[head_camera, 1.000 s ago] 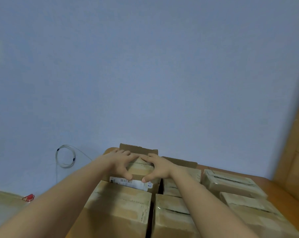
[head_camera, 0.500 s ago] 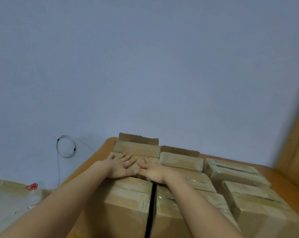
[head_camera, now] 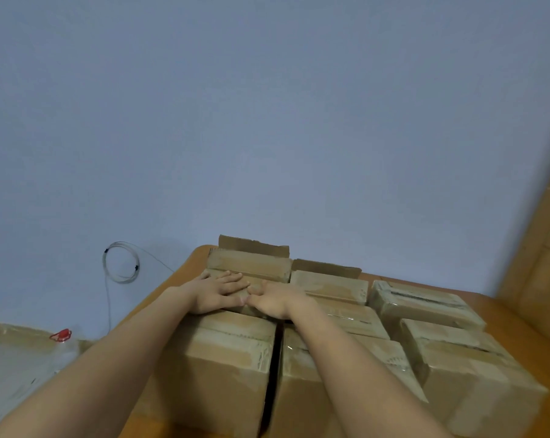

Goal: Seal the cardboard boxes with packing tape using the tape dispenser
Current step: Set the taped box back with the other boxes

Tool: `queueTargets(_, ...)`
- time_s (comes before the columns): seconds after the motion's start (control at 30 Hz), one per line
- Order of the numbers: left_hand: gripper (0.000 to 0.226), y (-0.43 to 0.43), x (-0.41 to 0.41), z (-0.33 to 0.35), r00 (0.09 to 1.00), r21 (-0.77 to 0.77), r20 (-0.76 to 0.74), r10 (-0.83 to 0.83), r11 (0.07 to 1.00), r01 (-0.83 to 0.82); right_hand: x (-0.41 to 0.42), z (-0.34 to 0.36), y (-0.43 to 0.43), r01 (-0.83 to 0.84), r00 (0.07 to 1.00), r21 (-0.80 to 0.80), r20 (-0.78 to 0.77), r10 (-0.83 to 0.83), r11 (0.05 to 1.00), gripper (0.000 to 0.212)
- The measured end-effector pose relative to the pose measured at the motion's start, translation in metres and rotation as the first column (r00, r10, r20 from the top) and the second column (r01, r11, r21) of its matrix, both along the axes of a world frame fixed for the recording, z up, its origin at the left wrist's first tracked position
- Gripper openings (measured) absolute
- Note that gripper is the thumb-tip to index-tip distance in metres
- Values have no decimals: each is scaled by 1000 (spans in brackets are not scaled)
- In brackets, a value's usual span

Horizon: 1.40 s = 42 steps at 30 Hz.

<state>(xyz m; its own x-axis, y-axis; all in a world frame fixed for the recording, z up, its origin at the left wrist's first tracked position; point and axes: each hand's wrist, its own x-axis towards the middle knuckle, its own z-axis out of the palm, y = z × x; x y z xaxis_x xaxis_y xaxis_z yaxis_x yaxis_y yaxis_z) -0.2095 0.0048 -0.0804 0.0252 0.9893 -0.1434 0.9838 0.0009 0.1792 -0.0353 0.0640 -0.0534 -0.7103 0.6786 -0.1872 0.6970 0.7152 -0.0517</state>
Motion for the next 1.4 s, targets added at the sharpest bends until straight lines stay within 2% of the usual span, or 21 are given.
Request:
queueTargets(0.07, 118, -1, 4, 2, 1000, 6, 8, 27, 1000, -27, 3, 0, -1, -11, 1000, 22, -3, 11, 1000, 52)
queueTargets(0.17, 70, -3, 12, 5, 996, 7, -5, 87, 996, -87, 6, -1, 0, -18, 998, -6, -57, 17, 1000, 49)
queueTargets(0.23, 64, -4, 18, 10, 993, -1, -37, 113, 994, -113, 9, -1, 1, -6, 995, -47, -99, 2, 999, 47)
queueTargets(0.33, 57, -2, 29, 23, 984, 30, -123, 129, 992, -126, 17, 11, 7, 20, 952, -195, -295, -78, 981, 35)
queueTargets(0.37, 54, 0, 32, 28, 980, 53, -151, 132, 991, -125, 22, 18, 12, 25, 934, -190, -344, -91, 981, 35)
queueTargets(0.53, 53, 15, 55, 54, 971, 204, -219, 92, 978, -47, 66, 45, 46, 127, 937, 90, -338, -90, 988, 35)
queueTargets(0.67, 55, 39, 83, 69, 972, 284, -224, 66, 959, 0, 101, 49, 74, 206, 940, 158, -306, -150, 966, 53)
queueTargets(0.8, 63, 73, 116, 73, 955, 292, -297, 10, 953, 81, 109, 37, 98, 158, 980, 197, -152, -129, 968, 68)
queueTargets(0.93, 69, 112, 132, 63, 927, 265, -375, -10, 957, 117, 107, 17, 125, 127, 992, 271, -58, -116, 954, 71)
queueTargets(1.1, 72, 151, 140, 43, 932, 186, -362, -6, 979, 79, 107, 6, 149, 148, 988, 214, -78, -134, 965, 69)
queueTargets(1.3, 59, 175, 147, 31, 955, 83, -296, 13, 997, 12, 102, -7, 168, 154, 985, 206, -108, -134, 966, 51)
queueTargets(1.4, 52, 185, 147, 31, 969, 48, -247, -7, 999, 19, 98, -16, 176, 160, 982, 136, -124, -144, 978, 48)
